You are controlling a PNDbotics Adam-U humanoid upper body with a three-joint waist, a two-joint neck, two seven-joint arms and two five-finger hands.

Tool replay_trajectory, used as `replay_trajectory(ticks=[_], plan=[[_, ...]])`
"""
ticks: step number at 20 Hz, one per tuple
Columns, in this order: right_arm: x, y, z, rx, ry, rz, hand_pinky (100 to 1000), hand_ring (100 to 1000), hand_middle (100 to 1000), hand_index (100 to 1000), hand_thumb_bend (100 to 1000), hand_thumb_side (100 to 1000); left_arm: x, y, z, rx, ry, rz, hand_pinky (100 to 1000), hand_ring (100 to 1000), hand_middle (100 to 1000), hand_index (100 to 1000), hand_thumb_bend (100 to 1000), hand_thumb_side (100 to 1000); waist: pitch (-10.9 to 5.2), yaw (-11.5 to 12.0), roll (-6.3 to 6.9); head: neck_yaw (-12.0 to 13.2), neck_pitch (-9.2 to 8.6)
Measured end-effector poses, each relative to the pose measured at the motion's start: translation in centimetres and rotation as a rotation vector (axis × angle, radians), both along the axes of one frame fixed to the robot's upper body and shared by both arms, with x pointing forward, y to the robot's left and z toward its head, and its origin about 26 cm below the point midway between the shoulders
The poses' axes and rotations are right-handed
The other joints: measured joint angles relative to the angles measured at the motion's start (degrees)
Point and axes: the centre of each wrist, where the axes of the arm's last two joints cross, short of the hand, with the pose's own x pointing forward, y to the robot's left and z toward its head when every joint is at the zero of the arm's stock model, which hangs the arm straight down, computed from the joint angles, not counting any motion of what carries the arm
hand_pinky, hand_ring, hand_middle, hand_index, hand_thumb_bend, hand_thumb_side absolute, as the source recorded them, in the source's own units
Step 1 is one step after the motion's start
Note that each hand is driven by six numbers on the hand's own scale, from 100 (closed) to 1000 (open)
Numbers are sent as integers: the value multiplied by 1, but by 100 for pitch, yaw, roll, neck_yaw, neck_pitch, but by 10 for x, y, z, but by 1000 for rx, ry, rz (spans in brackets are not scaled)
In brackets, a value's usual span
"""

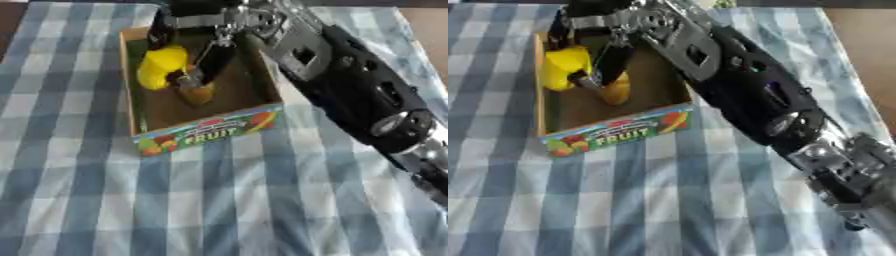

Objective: Pick up objects on the table and place them in the box.

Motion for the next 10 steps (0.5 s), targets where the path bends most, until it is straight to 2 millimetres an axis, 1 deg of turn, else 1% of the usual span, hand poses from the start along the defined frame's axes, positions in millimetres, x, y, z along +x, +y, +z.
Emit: replay_trajectory(ticks=[1, 2, 3, 4, 5, 6, 7, 8, 10], plan=[[3, -1, -4, -10, -2, -6, 785, 872, 558, 658, 100, 100, 0, 0, 0, -1, 0, -1, 793, 816, 789, 923, 300, 384, 1, 1, -2, 0, 0], [6, -1, -7, -19, -4, -11, 792, 893, 597, 695, 100, 117, 0, 0, 0, 0, 0, -3, 793, 816, 789, 923, 299, 385, 1, 1, -5, 0, 0], [8, -3, -10, -28, -9, -15, 800, 912, 633, 729, 100, 162, 0, 0, 0, 0, 0, -4, 793, 816, 789, 923, 299, 386, 1, -2, -10, 2, 0], [9, -4, -12, -35, -15, -17, 820, 952, 723, 814, 157, 239, 0, 0, 0, 1, 0, -4, 793, 816, 788, 924, 299, 386, 1, -10, -14, 4, 0], [10, -4, -12, -41, -26, -16, 844, 986, 769, 862, 204, 338, 0, 0, 0, 1, 1, -5, 793, 816, 788, 924, 300, 386, 1, -19, -17, 7, 0], [10, -5, -12, -46, -40, -14, 870, 1000, 806, 894, 217, 433, 0, 0, 0, 2, 1, -6, 793, 816, 789, 924, 300, 386, 1, -22, -17, 10, 0], [10, -5, -11, -47, -55, -12, 877, 1000, 813, 900, 218, 462, 0, 0, 0, 3, 2, -7, 793, 816, 788, 924, 300, 386, 1, -23, -17, 12, 0], [10, -5, -10, -47, -72, -11, 880, 1000, 818, 905, 223, 468, 0, 0, 0, 2, 3, -8, 793, 816, 789, 924, 300, 386, 1, -26, -17, 15, 0], [8, -6, -6, -33, -111, -10, 879, 1000, 816, 907, 219, 457, 0, 0, 0, 2, 4, -10, 793, 817, 789, 924, 299, 386, 0, -36, -17, 26, 0]])
